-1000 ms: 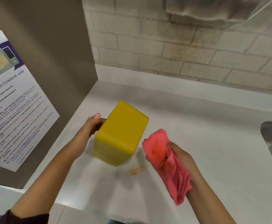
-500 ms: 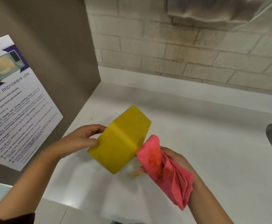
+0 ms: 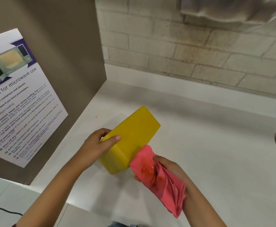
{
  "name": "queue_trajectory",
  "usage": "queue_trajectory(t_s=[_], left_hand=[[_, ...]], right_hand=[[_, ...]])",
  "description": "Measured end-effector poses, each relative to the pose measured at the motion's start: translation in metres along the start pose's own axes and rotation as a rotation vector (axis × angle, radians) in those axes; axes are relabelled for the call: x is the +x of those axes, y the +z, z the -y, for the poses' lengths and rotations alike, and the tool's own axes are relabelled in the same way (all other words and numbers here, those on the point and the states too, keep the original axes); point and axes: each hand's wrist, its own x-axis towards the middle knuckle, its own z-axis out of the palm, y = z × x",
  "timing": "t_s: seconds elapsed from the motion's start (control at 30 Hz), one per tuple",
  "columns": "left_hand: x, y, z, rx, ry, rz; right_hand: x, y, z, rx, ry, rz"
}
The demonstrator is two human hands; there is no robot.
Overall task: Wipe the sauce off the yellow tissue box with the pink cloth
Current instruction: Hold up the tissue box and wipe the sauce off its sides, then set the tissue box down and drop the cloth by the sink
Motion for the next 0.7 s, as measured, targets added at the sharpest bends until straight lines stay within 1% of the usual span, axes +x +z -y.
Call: queue_trajectory(t_s=[0.07,0.13,0.17,0.23,0.33,0.43,0.53,0.63,0.7], left_hand=[[-0.002,0.007,0.001,-0.016,0.029,-0.026],[-0.003,0.011,0.005,-0.024,0.054,-0.05],[-0.003,0.013,0.008,-0.018,0.067,-0.057],[-0.004,0.015,0.014,0.025,0.082,-0.076],[-0.006,0.02,0.023,0.239,0.13,-0.175],[-0.009,0.03,0.027,0.411,0.228,-0.227],[-0.006,0.041,0.033,0.496,0.263,-0.274],[0.001,0.056,0.033,0.561,0.252,-0.338],[0.005,0.069,0.031,0.634,0.239,-0.365]], right_hand=[[0.003,-0.003,-0.001,0.015,-0.018,-0.063],[0.004,-0.009,-0.001,-0.019,-0.07,-0.125],[0.003,-0.012,0.0,-0.032,-0.099,-0.142],[-0.002,-0.018,0.0,-0.001,-0.14,-0.124],[-0.008,-0.028,0.003,0.113,-0.173,-0.05],[-0.003,-0.043,0.001,0.186,-0.24,-0.079],[-0.004,-0.049,-0.002,0.227,-0.281,-0.102],[-0.008,-0.05,-0.004,0.184,-0.313,-0.093],[-0.012,-0.047,-0.005,0.195,-0.324,-0.096]])
